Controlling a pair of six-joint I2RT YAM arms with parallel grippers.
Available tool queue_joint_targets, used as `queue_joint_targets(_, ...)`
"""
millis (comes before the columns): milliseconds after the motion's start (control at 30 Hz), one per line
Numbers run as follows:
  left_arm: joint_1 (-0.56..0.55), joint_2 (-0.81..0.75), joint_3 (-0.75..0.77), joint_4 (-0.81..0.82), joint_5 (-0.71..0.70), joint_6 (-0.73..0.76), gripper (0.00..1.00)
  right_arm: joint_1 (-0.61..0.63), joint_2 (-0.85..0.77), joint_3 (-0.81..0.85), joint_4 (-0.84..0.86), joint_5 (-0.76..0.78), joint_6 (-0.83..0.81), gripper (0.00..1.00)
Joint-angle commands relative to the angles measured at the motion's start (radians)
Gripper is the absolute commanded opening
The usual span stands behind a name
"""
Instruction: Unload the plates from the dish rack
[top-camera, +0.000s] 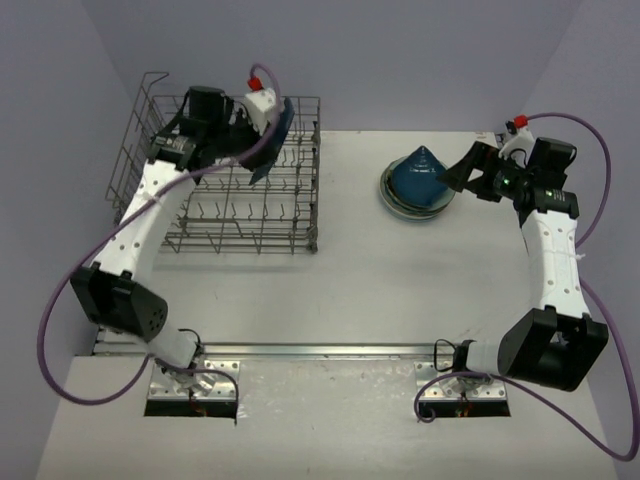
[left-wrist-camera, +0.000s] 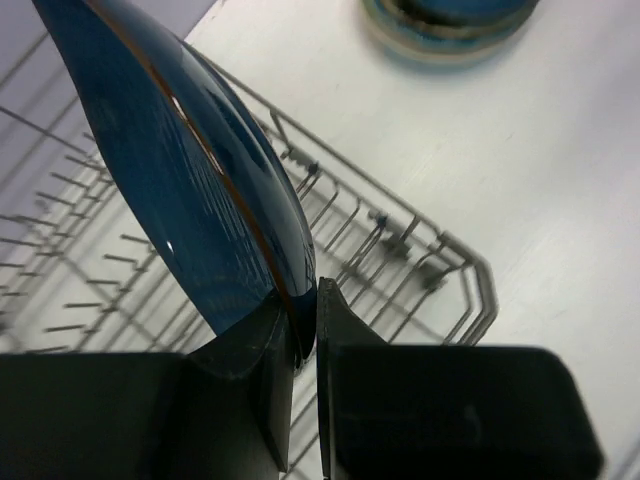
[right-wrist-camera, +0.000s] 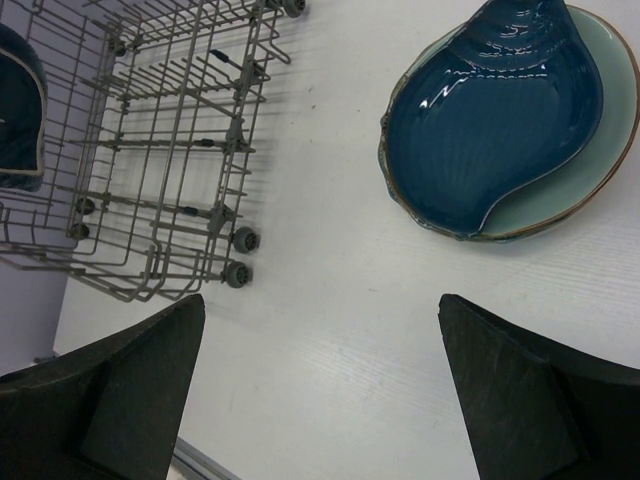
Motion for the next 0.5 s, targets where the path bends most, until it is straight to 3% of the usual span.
queue_joint_targets(0,-0.279,-0.326,-0.292,0.096,-0.311,0.587,0.00,-0.004,0.026,0.078,0.018,-0.054,0.019,0.99)
queue_joint_targets(167,-0.425,-0.574,-0.614,0.203,-0.404,1.062,0.00,-0.002,0.044,0.090,0.047,-0.135,0.042,0.99)
queue_joint_targets(300,-0.478,-0.750,-0.808,0.212,-0.346,1.387,0.00,0.025,0.058,0.095,0.056,-0.220,0.041,0.99)
queue_joint_targets(467,-0.482,-0.862,-0.920,0.210,-0.222,1.731,0.00,0.128,0.082,0.124,-0.043,-0.237,-0.085,0.97)
